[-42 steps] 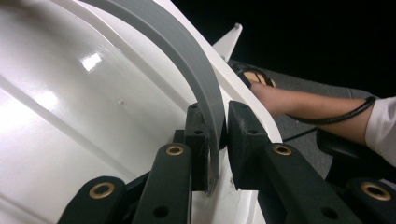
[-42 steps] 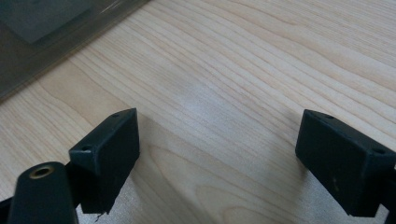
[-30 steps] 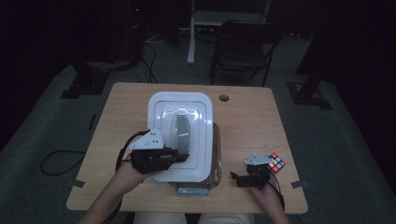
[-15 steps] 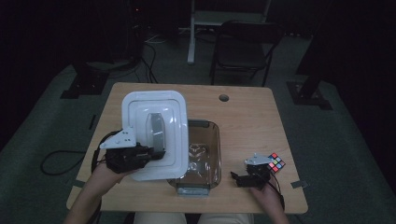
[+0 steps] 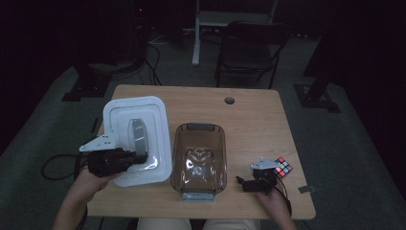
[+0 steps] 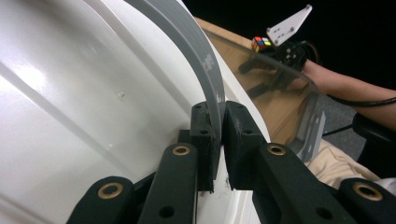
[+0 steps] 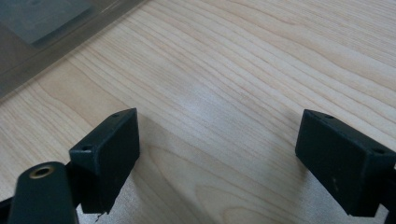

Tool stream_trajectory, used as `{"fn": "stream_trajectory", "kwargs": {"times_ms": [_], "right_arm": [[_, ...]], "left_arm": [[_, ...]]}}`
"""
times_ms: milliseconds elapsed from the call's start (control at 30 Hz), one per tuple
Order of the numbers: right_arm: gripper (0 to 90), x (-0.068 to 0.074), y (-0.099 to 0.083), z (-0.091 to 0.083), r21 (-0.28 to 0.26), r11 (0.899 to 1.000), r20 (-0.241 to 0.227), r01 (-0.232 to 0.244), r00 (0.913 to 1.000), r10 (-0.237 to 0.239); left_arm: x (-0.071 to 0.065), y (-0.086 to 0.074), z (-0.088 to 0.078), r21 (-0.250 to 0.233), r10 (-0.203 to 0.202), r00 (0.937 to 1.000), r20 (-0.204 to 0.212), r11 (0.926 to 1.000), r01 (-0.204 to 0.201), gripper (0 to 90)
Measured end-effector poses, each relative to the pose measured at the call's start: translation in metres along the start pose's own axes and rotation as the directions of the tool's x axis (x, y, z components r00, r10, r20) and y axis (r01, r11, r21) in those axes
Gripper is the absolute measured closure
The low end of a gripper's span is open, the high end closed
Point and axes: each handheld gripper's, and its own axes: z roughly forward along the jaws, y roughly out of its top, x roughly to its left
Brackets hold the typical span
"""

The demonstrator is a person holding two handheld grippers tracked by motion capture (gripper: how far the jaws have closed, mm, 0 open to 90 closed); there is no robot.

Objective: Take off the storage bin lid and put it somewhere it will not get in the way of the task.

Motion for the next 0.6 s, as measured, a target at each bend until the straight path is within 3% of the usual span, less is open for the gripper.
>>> {"fn": "stream_trajectory", "kwargs": {"times_ms": [267,600], "right_arm": [[13.6,0.0,0.0,0.0,0.002,1.0,-0.001,-0.003,1.0,0.003],[13.6,0.0,0.0,0.0,0.001,1.0,-0.001,-0.003,1.0,0.003]], "left_arm": [[0.019,-0.02,0.008,0.026,-0.053,0.9984,0.017,0.9983,0.052,83.6],[0.039,-0.047,0.04,0.081,-0.144,0.988,0.057,0.987,0.139,83.6]]}}
